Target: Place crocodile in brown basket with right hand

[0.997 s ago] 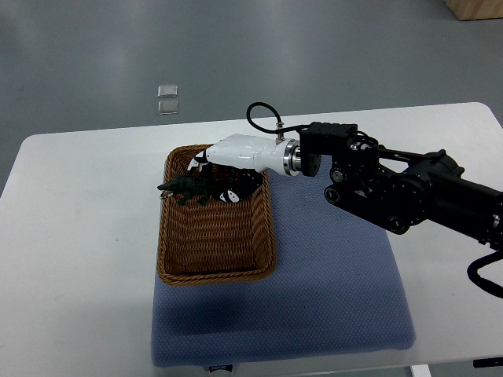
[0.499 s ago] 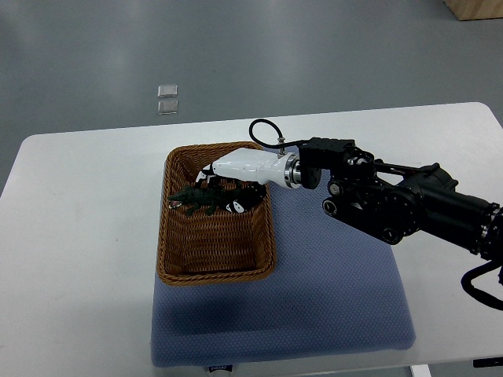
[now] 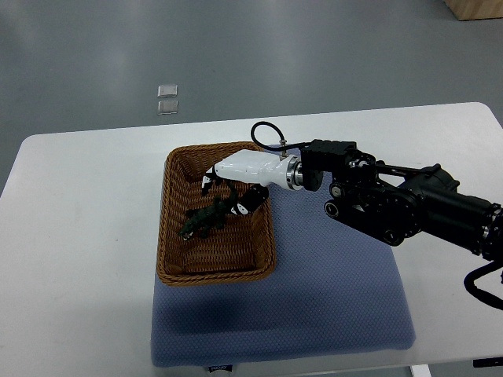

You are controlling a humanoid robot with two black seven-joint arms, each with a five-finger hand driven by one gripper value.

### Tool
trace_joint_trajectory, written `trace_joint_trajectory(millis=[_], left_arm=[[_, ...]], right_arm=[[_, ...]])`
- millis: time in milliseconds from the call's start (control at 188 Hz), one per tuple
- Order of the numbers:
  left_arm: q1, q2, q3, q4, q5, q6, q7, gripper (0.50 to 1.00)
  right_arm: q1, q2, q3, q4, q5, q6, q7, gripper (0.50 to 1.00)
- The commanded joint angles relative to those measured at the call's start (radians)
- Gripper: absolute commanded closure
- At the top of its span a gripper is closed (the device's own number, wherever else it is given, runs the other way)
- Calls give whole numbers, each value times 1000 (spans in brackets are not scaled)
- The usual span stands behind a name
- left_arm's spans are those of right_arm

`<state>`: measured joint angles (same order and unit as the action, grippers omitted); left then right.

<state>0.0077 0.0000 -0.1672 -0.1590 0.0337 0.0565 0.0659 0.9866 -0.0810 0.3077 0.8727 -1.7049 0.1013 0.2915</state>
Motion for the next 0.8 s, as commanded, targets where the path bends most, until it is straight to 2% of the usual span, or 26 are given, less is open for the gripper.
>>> trace_joint_trajectory(millis=[0,133,302,398,456,594,796], left_arm=[[0,0,0,0,0,0,0,500],[0,0,0,0,0,0,0,500],[0,0,0,1,0,0,0,500],[0,0,0,0,0,0,0,500],[0,0,0,0,0,0,0,500],[0,0,0,1,0,0,0,500],[0,0,0,1,0,0,0,500]], right_arm=[[0,-2,2,0,1,0,0,742],[1,-3,5,2,5,0,0,726],[10,-9,19,9,21,-2,1,644],[12,-17,50,14,39,0,5,636],[6,-19,102,17,71,1,5,601],[-11,-46,208,17,189,9,6,599],[-62,-75,370,9,485,-2,6,599]])
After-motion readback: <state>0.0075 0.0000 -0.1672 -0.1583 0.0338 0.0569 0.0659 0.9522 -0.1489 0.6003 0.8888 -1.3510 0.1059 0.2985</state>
